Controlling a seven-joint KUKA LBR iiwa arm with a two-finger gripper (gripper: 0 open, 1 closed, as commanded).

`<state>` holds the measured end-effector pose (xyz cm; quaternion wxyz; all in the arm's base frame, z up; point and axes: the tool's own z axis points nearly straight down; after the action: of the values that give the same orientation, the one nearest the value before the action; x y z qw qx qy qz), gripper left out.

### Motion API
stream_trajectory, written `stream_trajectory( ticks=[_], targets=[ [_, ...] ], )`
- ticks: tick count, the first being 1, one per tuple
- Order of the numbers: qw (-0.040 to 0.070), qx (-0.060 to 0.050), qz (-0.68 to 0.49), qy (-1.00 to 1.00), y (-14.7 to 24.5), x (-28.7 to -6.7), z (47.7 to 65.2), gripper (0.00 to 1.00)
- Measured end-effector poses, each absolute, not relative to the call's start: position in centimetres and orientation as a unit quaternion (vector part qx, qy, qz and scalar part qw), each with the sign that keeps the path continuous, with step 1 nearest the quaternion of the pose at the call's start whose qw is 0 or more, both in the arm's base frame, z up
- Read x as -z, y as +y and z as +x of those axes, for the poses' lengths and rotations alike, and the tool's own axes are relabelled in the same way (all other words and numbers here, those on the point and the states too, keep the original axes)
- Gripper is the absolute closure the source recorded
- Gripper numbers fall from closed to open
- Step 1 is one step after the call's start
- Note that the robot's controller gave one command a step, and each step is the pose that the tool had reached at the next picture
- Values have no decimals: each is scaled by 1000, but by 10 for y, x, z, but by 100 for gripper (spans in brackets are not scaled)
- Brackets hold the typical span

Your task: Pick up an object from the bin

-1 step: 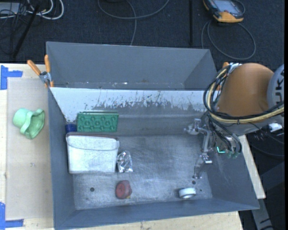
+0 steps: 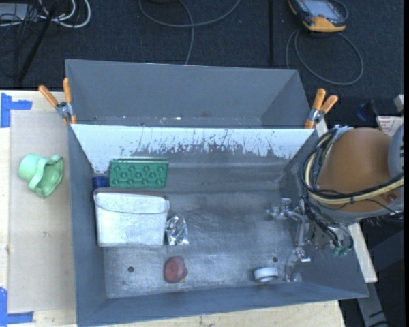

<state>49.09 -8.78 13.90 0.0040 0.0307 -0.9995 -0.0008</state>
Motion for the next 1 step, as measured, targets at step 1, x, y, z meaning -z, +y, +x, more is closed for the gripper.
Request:
stream_trajectory(
  ticks=[1],
  targets=[
    [-22,-5,184,-983,-84,-76,483,0]
  ],
)
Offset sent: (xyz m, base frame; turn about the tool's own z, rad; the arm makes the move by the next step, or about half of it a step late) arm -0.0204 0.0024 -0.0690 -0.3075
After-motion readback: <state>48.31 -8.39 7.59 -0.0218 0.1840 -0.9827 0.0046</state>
